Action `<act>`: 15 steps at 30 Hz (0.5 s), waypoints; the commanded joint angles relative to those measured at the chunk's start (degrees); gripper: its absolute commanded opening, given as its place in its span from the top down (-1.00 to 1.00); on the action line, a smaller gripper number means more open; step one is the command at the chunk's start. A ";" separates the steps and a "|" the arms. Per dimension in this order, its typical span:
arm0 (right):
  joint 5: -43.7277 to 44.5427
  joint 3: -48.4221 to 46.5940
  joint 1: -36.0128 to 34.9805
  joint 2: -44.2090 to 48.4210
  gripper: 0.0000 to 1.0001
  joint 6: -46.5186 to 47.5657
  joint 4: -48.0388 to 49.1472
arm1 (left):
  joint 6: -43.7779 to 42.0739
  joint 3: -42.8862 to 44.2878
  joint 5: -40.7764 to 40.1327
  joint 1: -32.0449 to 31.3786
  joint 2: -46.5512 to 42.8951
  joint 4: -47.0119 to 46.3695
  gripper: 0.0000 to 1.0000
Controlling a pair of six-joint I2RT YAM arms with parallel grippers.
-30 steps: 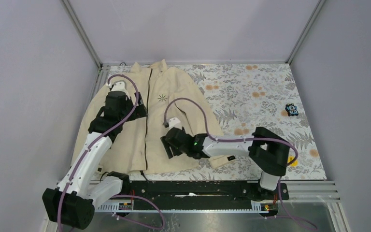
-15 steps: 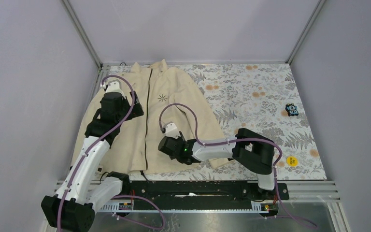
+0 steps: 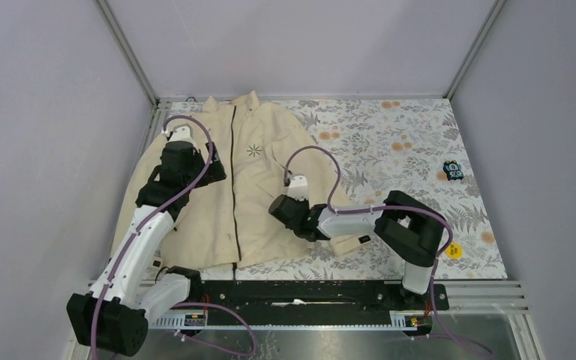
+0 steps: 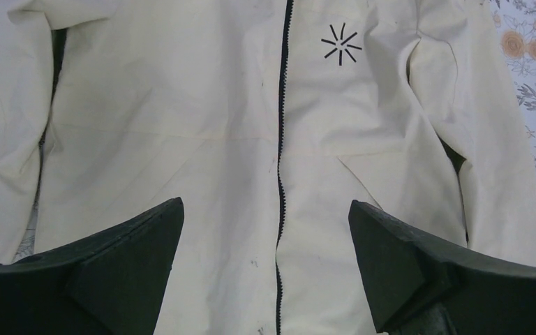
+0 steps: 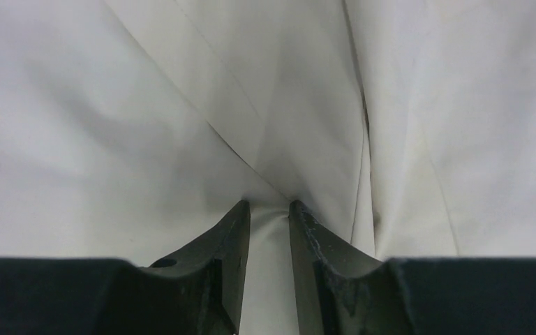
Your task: Zip up the jacket
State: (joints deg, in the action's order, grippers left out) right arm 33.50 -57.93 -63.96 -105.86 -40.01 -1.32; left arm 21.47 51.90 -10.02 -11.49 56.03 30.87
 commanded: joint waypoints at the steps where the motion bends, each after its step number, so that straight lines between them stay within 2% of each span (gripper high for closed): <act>1: 1.91 3.91 1.48 4.32 0.26 -1.45 0.61 | 2.17 -0.61 4.15 0.09 0.91 -1.04 -0.98; 4: -0.57 4.11 2.20 5.91 0.12 2.70 0.76 | 4.86 -0.85 7.19 -0.12 1.43 0.72 -0.98; 7: -9.86 2.48 1.33 8.71 -0.11 11.69 3.43 | 7.40 -1.71 11.19 -0.12 3.33 3.46 -0.98; 9: -12.97 2.19 -0.26 10.47 -0.26 15.02 4.61 | 7.87 -2.79 14.77 -0.12 5.52 4.53 -0.98; 12: -16.45 2.41 -1.65 11.46 -0.45 15.09 8.09 | 8.24 -3.71 15.38 -0.67 10.55 6.50 -0.98; 15: -20.03 0.33 -2.41 8.51 -0.49 10.58 10.16 | 8.78 -1.76 12.95 -2.03 15.74 9.66 -0.98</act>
State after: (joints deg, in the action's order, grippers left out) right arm 20.03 -54.33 -64.99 -96.36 -28.32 3.84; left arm 28.42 49.08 2.26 -12.19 66.89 36.42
